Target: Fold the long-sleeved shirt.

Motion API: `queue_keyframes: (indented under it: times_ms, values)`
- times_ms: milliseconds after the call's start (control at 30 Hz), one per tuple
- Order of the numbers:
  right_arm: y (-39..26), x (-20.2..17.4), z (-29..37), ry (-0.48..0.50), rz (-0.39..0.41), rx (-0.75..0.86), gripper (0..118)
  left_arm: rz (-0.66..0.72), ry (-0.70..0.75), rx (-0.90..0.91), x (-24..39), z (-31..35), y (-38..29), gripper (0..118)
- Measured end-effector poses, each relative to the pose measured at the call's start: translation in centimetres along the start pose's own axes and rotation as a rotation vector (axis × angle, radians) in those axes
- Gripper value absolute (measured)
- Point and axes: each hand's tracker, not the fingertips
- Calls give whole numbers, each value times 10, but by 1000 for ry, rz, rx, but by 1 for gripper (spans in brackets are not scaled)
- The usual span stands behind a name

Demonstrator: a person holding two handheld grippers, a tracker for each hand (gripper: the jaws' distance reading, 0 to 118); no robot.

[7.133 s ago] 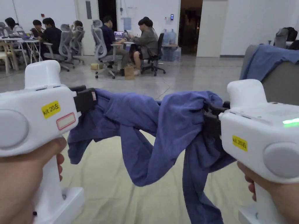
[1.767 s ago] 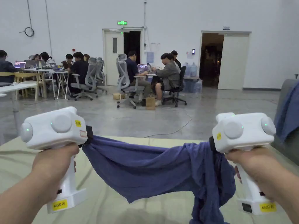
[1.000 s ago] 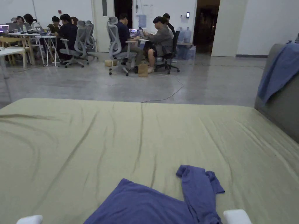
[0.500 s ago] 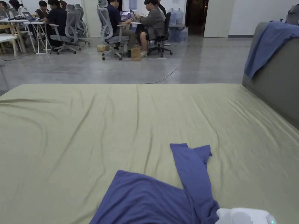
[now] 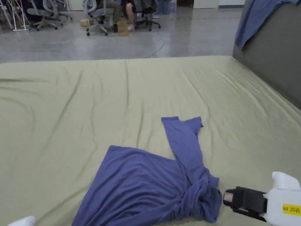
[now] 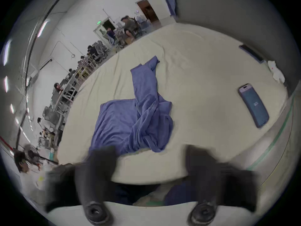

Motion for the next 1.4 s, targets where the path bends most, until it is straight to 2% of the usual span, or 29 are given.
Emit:
queue_keyframes:
  times_ms: [33, 100, 167, 200, 267, 300, 333, 367, 400, 567, 600, 667, 700, 733, 767, 800, 833, 867, 900, 933, 967, 1000, 1100, 1133, 1167, 1200, 1233, 1267, 1400]
  values:
    - [-11, -4, 1, -35, 64, -2, 0, -10, -4, -13, 5, -5, -6, 0]
    - [-31, -7, -6, -79, 120, -52, 0, -48, -7, -47, 15, -13, -4, 0]
    - [-43, -7, -8, -4, 185, -61, 0, -89, -68, -46, 24, -25, 16, 0]
    - [-46, -9, -10, 15, 209, -76, 0, -104, -51, -17, 29, -33, 34, 4]
    - [-33, -22, -15, 16, 256, -90, 0, -157, -10, 23, 42, -61, 74, 76]
    - [-32, -26, -18, 15, 273, -91, 0, -177, -5, 32, 48, -82, 101, 107]
    - [-31, -29, -21, 17, 278, -90, 0, -179, -2, 27, 53, -103, 122, 118]
    - [-31, -35, -26, 18, 281, -92, 0, -183, 18, 23, 58, -128, 146, 118]
    - [-30, -37, -30, 31, 279, -99, 0, -176, 36, 113, 64, -155, 167, 118]
    - [-31, -41, -55, 57, 242, -164, 0, -199, 242, -90, 78, -288, 228, 118]
    - [-29, -41, -58, 49, 241, -169, 0, -215, 242, -124, 79, -308, 231, 115]
    - [-24, -43, -62, 14, 244, -162, 0, -249, 280, -165, 83, -326, 220, 83]
    - [-19, -42, -64, -1, 242, -155, 0, -299, 322, -149, 89, -327, 212, 84]
    - [-14, -42, -65, -9, 241, -149, 0, -310, 312, -70, 92, -315, 209, 80]
    - [-6, -40, -69, -17, 239, -144, 0, -306, 280, -75, 94, -308, 207, 69]
    - [4, -38, -73, -20, 229, -130, 1, -328, 251, -57, 97, -296, 202, 53]
    - [12, -37, -78, -26, 212, -118, 30, -347, 234, -36, 97, -286, 200, 6]
    - [24, -35, -84, -60, 189, -101, 73, -343, 184, -17, 96, -279, 198, 0]
    - [35, -36, -96, -88, 177, -96, 113, -333, 178, -7, 94, -270, 196, 0]
    - [45, -34, -108, -134, 192, -91, 116, -325, 164, -12, 90, -268, 205, 0]
    - [52, -33, -114, -138, 176, 21, 116, -331, 172, -12, 91, -264, 206, 0]
    - [64, -36, -128, -184, 162, -2, 116, -328, 172, -10, 91, -260, 208, 0]
    - [89, -43, -175, -225, 160, -59, 113, -275, 136, -12, 91, -256, 221, 0]
    - [92, -44, -190, -234, 166, -128, 98, -275, 135, -13, 91, -254, 223, 0]
    - [99, -47, -206, -233, 186, -189, 66, -275, 136, -14, 92, -251, 225, 0]
    - [98, -48, -218, -244, 206, -237, 21, -273, 139, -11, 93, -251, 226, 0]
    - [93, -47, -225, -268, 200, -268, 5, -264, 138, -9, 91, -248, 228, 0]
    - [89, -44, -228, -256, 200, -311, 4, -255, 130, -11, 90, -244, 229, 0]
    - [88, -37, -175, -182, 206, -184, 3, -213, 107, 5, 82, -221, 231, 0]
